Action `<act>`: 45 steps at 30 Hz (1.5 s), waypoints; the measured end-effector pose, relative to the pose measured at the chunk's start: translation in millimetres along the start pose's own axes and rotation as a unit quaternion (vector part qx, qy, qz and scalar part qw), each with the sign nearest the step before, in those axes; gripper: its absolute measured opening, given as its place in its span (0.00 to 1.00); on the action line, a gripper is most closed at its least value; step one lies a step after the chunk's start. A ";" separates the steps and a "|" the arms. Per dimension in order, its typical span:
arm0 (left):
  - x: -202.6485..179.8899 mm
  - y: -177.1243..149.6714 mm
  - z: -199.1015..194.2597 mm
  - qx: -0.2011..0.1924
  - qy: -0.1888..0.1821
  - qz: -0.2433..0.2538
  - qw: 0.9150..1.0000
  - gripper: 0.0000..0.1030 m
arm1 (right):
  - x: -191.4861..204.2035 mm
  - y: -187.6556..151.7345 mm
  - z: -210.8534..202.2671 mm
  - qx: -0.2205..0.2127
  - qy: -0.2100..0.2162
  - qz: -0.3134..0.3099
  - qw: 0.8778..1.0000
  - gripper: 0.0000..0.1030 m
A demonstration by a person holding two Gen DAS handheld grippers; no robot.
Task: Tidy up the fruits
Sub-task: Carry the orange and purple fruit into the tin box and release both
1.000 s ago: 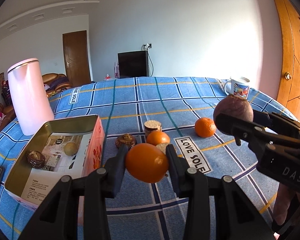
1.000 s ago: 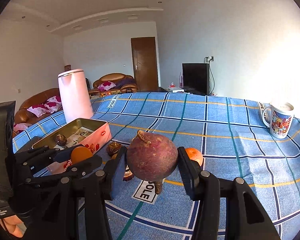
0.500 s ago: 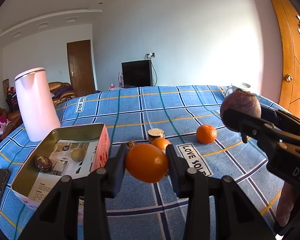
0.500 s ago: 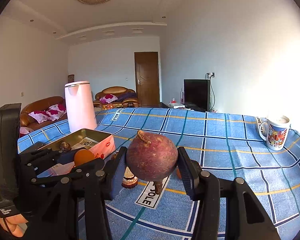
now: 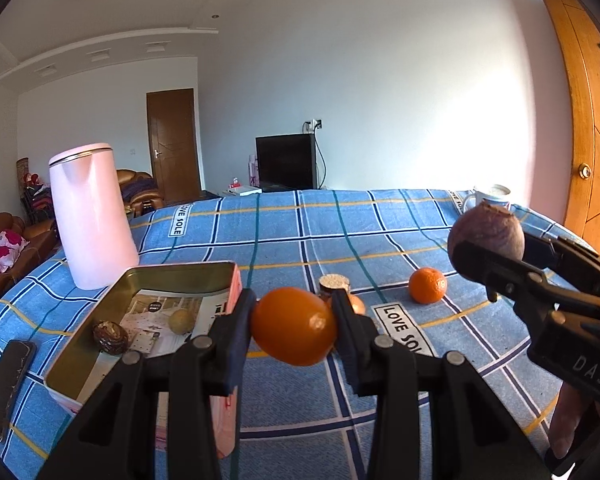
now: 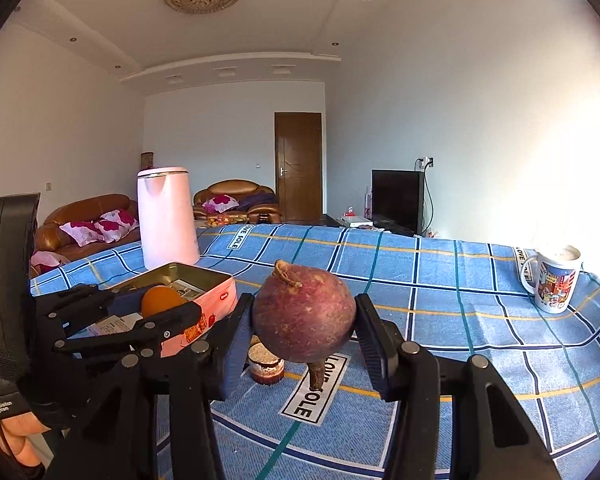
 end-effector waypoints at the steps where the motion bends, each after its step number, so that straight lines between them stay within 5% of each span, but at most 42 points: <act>1: 4.5 0.7 -0.3 0.000 0.003 -0.003 1.000 0.40 | 2.3 0.8 2.2 0.000 0.000 -0.003 1.000 0.50; 19: 107.7 6.3 10.8 0.030 0.051 -0.090 0.994 0.40 | 60.9 32.3 56.7 0.034 0.076 -0.025 0.996 0.50; 34: 162.2 -17.3 24.4 0.085 0.057 -0.135 0.986 0.40 | 142.2 15.4 133.6 0.139 0.127 -0.073 0.979 0.50; 45: 165.2 -22.2 25.3 0.099 0.066 -0.133 0.984 0.41 | 155.1 0.8 162.1 0.206 0.151 -0.068 0.964 0.51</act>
Point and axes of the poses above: each gripper's, at about its wrist camera, not at the fingertips, and z roughly the way its jaws point, x to its left, y to its top, the point moved 1 cm from there along z, roughly the way its jaws point
